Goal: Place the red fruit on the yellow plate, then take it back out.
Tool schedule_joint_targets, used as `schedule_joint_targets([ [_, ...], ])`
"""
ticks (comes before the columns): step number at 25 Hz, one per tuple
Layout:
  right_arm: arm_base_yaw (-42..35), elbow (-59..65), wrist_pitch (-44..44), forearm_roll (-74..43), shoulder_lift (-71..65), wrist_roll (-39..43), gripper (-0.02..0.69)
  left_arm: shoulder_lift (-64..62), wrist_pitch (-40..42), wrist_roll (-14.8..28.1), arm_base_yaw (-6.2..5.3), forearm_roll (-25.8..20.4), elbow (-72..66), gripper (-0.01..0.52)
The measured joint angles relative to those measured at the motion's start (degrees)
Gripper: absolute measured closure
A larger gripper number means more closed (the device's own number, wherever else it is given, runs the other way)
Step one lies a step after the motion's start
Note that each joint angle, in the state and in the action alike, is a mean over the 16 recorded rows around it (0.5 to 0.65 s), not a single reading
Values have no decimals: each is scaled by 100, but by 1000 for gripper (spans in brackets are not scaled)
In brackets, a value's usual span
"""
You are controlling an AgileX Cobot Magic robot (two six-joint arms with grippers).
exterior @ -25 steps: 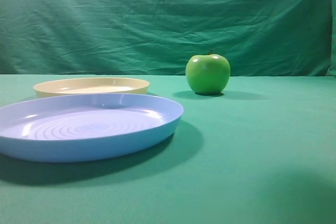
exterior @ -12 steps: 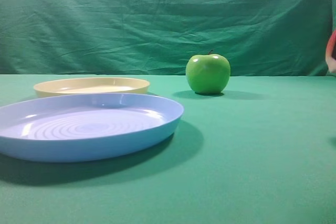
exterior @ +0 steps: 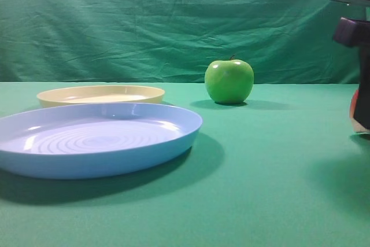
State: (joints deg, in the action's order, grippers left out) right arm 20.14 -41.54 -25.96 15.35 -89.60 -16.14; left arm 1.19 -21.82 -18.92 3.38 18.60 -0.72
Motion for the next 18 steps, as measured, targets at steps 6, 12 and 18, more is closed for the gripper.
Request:
schedule_joint_targets([
  [6,0,-721,-868,-106,79,50,58,0,0,0,0,0,0,514],
  [12,0,-1746,-2187,-233,266,215,186,0,0,0,0,0,0,514],
  [18,0,-2472,-3332,-312,685,428,417,0,0,0,0,0,0,514],
])
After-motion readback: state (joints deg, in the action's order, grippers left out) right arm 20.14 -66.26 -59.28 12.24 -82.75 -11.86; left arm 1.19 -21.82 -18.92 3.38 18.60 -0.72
